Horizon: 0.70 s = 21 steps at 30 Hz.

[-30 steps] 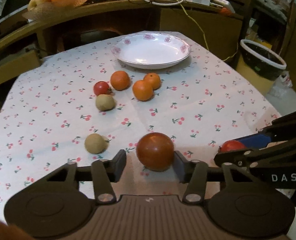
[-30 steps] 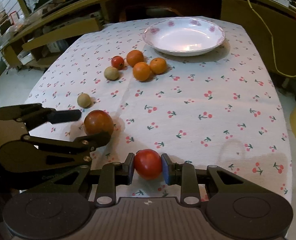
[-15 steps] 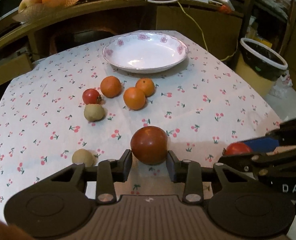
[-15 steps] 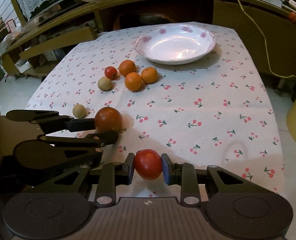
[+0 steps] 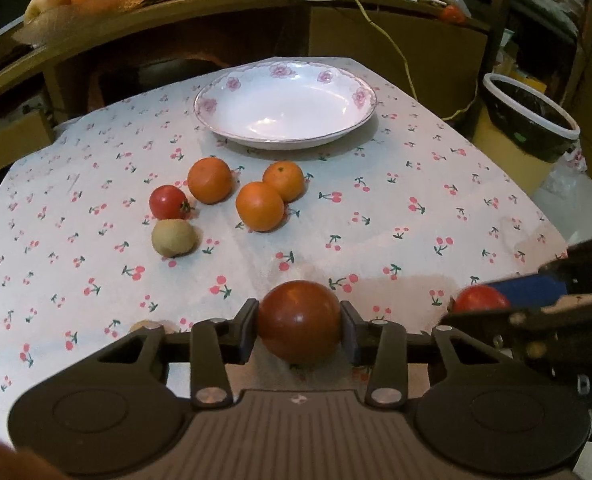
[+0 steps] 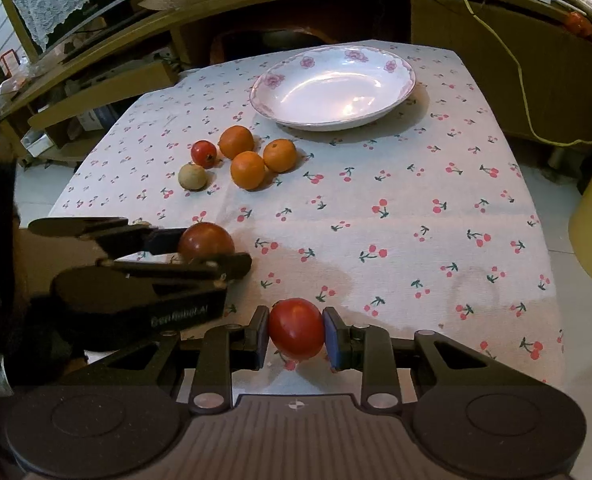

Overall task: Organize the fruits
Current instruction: 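Carry both held tomatoes up and over the white bowl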

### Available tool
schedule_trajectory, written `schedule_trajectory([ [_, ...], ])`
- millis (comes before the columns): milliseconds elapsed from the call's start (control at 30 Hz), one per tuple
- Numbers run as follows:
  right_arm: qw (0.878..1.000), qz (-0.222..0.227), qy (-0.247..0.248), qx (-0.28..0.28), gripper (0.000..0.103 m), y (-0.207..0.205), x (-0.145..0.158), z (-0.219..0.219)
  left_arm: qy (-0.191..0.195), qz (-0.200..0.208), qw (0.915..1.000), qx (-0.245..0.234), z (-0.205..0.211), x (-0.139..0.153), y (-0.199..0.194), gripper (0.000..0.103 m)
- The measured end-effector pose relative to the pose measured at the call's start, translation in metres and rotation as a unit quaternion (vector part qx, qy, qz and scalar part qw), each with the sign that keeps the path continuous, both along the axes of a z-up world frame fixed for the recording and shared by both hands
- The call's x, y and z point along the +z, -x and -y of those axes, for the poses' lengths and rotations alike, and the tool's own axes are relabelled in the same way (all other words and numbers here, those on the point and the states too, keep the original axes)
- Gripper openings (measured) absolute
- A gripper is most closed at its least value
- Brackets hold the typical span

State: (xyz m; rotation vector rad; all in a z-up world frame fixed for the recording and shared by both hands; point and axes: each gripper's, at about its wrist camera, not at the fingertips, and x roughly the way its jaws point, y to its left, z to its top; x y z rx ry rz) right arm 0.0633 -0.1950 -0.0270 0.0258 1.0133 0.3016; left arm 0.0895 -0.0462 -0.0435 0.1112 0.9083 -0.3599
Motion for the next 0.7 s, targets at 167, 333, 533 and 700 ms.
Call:
schedule_trajectory([
  [167,1.000,0.009,0.003,0.000,0.029,-0.011,0.005,-0.001,0.015,-0.002,0.9999,0.004,-0.003,0.011,-0.007,0.046],
  [333,0.999,0.031,-0.005,-0.008,0.029,-0.040,0.017,0.001,0.019,0.024,0.9995,0.006,0.000,0.034,-0.036,0.046],
  [533,0.998,0.058,-0.016,-0.025,0.030,-0.086,0.029,0.006,0.018,0.044,0.9987,0.017,0.002,0.046,-0.080,0.046],
  [700,0.997,0.067,-0.017,-0.034,0.029,-0.120,0.030,0.007,0.013,0.041,0.9988,0.026,0.005,0.041,-0.110,0.046],
])
